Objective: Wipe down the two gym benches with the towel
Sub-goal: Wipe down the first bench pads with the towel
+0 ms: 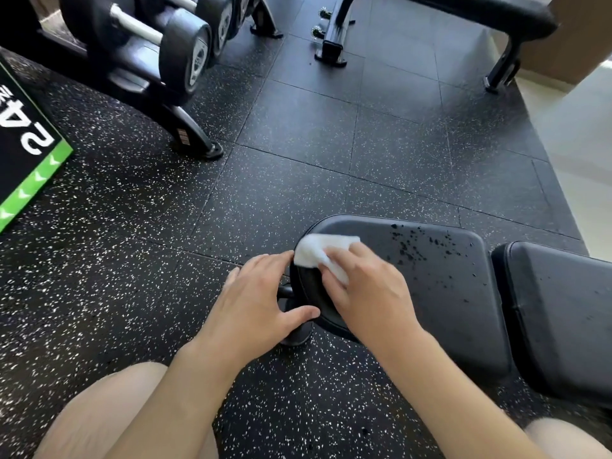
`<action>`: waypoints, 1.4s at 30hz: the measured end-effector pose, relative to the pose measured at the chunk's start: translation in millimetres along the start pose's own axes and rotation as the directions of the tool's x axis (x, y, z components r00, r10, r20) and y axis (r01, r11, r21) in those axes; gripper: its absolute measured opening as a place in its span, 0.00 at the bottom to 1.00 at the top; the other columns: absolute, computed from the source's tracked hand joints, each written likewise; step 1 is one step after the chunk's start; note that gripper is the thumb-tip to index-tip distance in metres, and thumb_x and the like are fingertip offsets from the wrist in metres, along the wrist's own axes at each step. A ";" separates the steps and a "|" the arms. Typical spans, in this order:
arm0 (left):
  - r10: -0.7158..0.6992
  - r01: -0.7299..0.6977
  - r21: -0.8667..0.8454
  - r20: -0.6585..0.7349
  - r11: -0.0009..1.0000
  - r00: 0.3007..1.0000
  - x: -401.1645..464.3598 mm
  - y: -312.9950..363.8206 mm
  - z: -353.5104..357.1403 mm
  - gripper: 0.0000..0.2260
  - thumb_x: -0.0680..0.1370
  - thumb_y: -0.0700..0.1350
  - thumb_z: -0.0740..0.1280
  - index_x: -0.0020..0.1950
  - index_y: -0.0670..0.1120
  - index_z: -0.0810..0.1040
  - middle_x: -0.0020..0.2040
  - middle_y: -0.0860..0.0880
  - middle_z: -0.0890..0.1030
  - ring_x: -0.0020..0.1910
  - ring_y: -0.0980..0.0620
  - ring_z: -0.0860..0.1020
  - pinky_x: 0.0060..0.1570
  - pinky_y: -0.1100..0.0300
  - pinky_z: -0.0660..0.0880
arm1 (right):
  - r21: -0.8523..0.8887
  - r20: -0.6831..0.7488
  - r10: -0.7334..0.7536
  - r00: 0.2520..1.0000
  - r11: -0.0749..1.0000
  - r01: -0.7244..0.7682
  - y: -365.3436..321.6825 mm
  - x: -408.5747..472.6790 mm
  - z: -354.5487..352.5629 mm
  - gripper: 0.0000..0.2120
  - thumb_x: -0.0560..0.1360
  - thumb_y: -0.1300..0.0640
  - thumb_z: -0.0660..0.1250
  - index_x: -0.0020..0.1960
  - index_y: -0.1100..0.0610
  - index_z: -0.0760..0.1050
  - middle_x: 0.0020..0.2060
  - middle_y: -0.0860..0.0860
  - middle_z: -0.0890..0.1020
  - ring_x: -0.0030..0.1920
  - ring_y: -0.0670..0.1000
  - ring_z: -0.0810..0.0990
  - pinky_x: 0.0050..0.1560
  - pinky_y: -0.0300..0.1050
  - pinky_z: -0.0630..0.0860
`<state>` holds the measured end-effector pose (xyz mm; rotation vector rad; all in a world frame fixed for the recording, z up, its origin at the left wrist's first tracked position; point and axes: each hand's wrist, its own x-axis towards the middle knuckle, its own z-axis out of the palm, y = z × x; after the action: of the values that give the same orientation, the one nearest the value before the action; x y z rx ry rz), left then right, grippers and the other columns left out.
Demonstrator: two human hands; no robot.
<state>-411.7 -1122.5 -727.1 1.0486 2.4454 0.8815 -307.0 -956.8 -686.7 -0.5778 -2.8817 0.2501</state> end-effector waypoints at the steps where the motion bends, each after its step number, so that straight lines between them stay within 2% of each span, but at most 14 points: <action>1: 0.000 0.000 0.005 0.009 1.000 1.000 0.2 -1.1 0.9 0.45 0.71 0.71 0.72 0.83 0.58 0.60 0.77 0.62 0.68 0.78 0.61 0.60 0.81 0.46 0.60 | 0.007 -0.008 -0.010 1.000 1.000 0.010 0.6 -18.9 -3.5 0.08 0.81 0.47 0.64 0.52 0.50 0.78 0.39 0.47 0.73 0.32 0.51 0.76 0.32 0.46 0.75; 4: 0.007 -0.008 0.009 0.037 1.000 0.999 1.7 -4.2 4.0 0.49 0.70 0.71 0.74 0.84 0.57 0.57 0.79 0.62 0.66 0.80 0.60 0.58 0.82 0.48 0.58 | 0.046 0.011 -0.016 1.000 0.999 0.015 3.7 -57.7 -9.1 0.12 0.81 0.45 0.61 0.58 0.48 0.78 0.39 0.45 0.71 0.31 0.47 0.72 0.28 0.43 0.73; 7: 0.018 -0.018 -0.015 0.050 1.000 0.999 5.8 -4.8 4.9 0.51 0.68 0.69 0.77 0.84 0.57 0.57 0.80 0.61 0.65 0.80 0.60 0.59 0.81 0.48 0.60 | 0.024 -0.018 -0.025 1.000 0.999 0.025 7.2 -46.9 -7.2 0.10 0.81 0.46 0.63 0.55 0.49 0.79 0.39 0.46 0.72 0.30 0.49 0.73 0.27 0.46 0.74; 9: 0.025 -0.023 -0.047 0.052 0.999 0.998 9.2 -5.7 4.0 0.52 0.66 0.67 0.79 0.84 0.57 0.58 0.79 0.61 0.66 0.80 0.61 0.60 0.81 0.50 0.60 | 0.014 -0.042 0.000 0.999 1.000 0.000 9.5 -18.4 -2.4 0.09 0.81 0.47 0.66 0.51 0.51 0.79 0.39 0.48 0.73 0.31 0.54 0.75 0.30 0.49 0.75; 12: 0.033 -0.026 -0.103 0.065 0.994 0.997 14.0 -8.5 3.5 0.54 0.64 0.65 0.82 0.84 0.58 0.58 0.78 0.64 0.66 0.79 0.63 0.60 0.80 0.55 0.59 | -0.003 -0.068 0.074 0.995 0.997 -0.074 18.7 40.2 8.9 0.12 0.82 0.45 0.64 0.52 0.53 0.79 0.44 0.51 0.75 0.39 0.61 0.79 0.39 0.51 0.74; 17: 0.054 -0.042 -0.146 0.083 0.988 0.995 17.9 -11.7 5.2 0.54 0.64 0.65 0.82 0.84 0.59 0.58 0.75 0.69 0.63 0.79 0.65 0.59 0.79 0.61 0.58 | 0.017 -0.026 0.108 0.994 0.994 -0.108 19.8 87.7 19.0 0.14 0.83 0.43 0.60 0.51 0.52 0.78 0.42 0.49 0.72 0.45 0.60 0.80 0.41 0.48 0.66; 20: 0.067 -0.052 -0.173 0.081 0.984 0.994 18.6 -12.1 4.8 0.51 0.66 0.69 0.77 0.84 0.58 0.59 0.78 0.67 0.65 0.80 0.65 0.59 0.79 0.61 0.58 | 0.017 -0.042 0.057 0.997 0.998 -0.057 17.3 57.4 13.5 0.12 0.83 0.45 0.62 0.53 0.52 0.79 0.45 0.51 0.76 0.42 0.59 0.80 0.40 0.49 0.69; 23: 0.061 -0.048 -0.169 0.072 0.984 0.996 19.3 -13.1 5.3 0.46 0.71 0.70 0.72 0.84 0.61 0.57 0.77 0.70 0.62 0.79 0.68 0.57 0.76 0.64 0.57 | -0.004 -0.068 0.006 0.998 1.000 -0.006 13.6 4.7 2.7 0.10 0.82 0.47 0.65 0.55 0.51 0.80 0.40 0.49 0.75 0.34 0.54 0.77 0.34 0.48 0.75; 28: 0.062 -0.058 -0.173 0.018 0.983 0.998 26.3 -2.6 11.8 0.40 0.75 0.69 0.64 0.84 0.59 0.58 0.78 0.68 0.63 0.79 0.68 0.59 0.75 0.67 0.56 | 0.000 -0.050 0.002 0.999 1.000 -0.002 23.5 -34.1 -8.9 0.12 0.81 0.46 0.65 0.60 0.48 0.80 0.40 0.46 0.74 0.31 0.50 0.75 0.29 0.45 0.73; 32: 0.059 -0.065 -0.207 -0.031 0.976 0.998 33.3 7.5 19.3 0.35 0.78 0.63 0.65 0.83 0.57 0.61 0.78 0.62 0.66 0.78 0.62 0.63 0.78 0.59 0.62 | -0.076 -0.090 0.162 0.983 0.983 -0.169 52.0 17.1 -6.9 0.12 0.82 0.45 0.65 0.55 0.51 0.81 0.44 0.51 0.76 0.39 0.59 0.80 0.38 0.50 0.74; 35: 0.051 -0.063 -0.226 -0.060 0.972 0.997 36.7 13.1 22.7 0.30 0.81 0.57 0.67 0.82 0.56 0.63 0.78 0.61 0.67 0.78 0.60 0.65 0.79 0.54 0.64 | -0.071 -0.091 0.296 0.951 0.950 -0.303 66.5 60.8 -0.9 0.15 0.83 0.44 0.61 0.51 0.53 0.79 0.42 0.49 0.72 0.44 0.60 0.79 0.40 0.49 0.66; 38: 0.043 -0.055 -0.223 -0.055 0.973 0.998 37.4 14.1 22.4 0.29 0.82 0.54 0.66 0.82 0.55 0.63 0.78 0.60 0.68 0.78 0.60 0.65 0.79 0.55 0.64 | -0.049 -0.097 0.252 0.963 0.965 -0.257 53.8 71.5 6.5 0.13 0.82 0.45 0.62 0.48 0.54 0.77 0.43 0.51 0.74 0.44 0.60 0.79 0.41 0.47 0.63; 40: 0.031 -0.046 -0.225 -0.067 0.973 0.997 37.5 14.1 20.3 0.27 0.82 0.51 0.66 0.82 0.53 0.66 0.77 0.59 0.70 0.77 0.59 0.67 0.78 0.54 0.65 | -0.047 -0.098 0.184 0.978 0.981 -0.190 41.8 59.5 7.4 0.12 0.82 0.46 0.63 0.49 0.54 0.78 0.45 0.52 0.77 0.43 0.60 0.80 0.39 0.48 0.65; 42: 0.012 -0.034 -0.222 -0.101 0.974 0.995 37.9 14.0 17.9 0.25 0.82 0.46 0.67 0.80 0.51 0.69 0.75 0.57 0.74 0.75 0.58 0.70 0.77 0.53 0.67 | -0.035 -0.103 0.113 0.988 0.993 -0.117 33.5 35.3 4.5 0.10 0.80 0.47 0.65 0.51 0.53 0.79 0.42 0.51 0.76 0.39 0.58 0.80 0.36 0.48 0.70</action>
<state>-420.4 -1079.6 -733.7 0.9747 2.3473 1.2116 -327.8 -913.0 -692.4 -0.7431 -2.7660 0.1731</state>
